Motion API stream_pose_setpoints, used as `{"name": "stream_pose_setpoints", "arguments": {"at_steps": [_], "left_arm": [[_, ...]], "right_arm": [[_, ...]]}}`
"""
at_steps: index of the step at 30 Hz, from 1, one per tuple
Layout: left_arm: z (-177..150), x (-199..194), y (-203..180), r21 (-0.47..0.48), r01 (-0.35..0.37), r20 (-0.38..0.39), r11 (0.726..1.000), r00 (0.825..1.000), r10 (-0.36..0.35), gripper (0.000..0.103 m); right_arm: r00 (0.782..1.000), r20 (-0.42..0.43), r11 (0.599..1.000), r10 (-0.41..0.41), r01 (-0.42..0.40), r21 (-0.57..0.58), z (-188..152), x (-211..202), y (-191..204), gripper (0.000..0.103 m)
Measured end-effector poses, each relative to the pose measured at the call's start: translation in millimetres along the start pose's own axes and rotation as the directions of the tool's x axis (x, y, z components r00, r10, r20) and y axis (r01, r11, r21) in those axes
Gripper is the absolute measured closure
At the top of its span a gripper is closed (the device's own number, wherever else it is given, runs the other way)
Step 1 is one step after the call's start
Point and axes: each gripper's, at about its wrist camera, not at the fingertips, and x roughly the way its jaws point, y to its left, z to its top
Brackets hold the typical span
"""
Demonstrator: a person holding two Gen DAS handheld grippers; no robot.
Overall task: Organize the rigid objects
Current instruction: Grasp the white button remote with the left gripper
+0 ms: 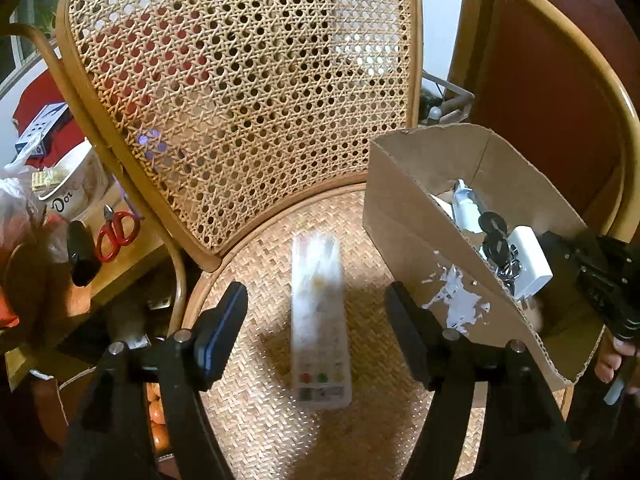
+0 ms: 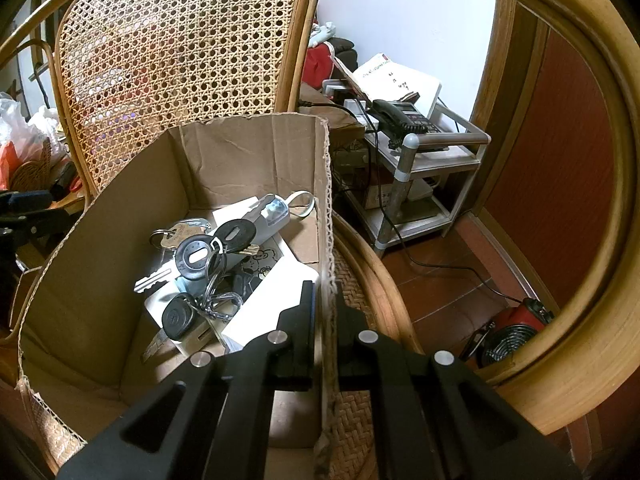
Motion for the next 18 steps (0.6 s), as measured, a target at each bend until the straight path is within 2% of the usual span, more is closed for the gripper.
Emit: {"name": "stream_pose_setpoints", "arguments": {"at_steps": [3, 5, 8, 16, 18], "left_arm": [[-4.7, 13.8, 2.7, 0.022, -0.053, -0.032, 0.998, 0.998, 0.054, 0.026], [-8.7, 24.7, 3.9, 0.013, -0.049, -0.074, 0.999, 0.996, 0.050, 0.021], [-15.3, 43.6, 0.8, 0.016, -0.029, -0.114, 0.999, 0.993, 0.030, 0.019], [-23.0, 87.8, -8.2, 0.055, -0.053, -0.161, 0.997, 0.985, 0.061, 0.019], [-23.0, 100.7, -5.0, 0.023, -0.026, -0.183, 0.999, 0.983, 0.030, 0.020]], "right_arm": [[1.000, 0.000, 1.000, 0.000, 0.000, 0.001, -0.3, 0.1, -0.1, 0.094], [1.000, 0.000, 1.000, 0.000, 0.000, 0.001, -0.3, 0.1, -0.1, 0.094], [1.000, 0.000, 1.000, 0.001, -0.001, -0.001, -0.4, 0.2, -0.1, 0.094], [1.000, -0.001, 1.000, 0.003, -0.003, -0.003, -1.2, -0.6, -1.4, 0.094], [1.000, -0.001, 1.000, 0.002, -0.002, -0.002, -0.9, -0.4, -1.4, 0.094]]}}
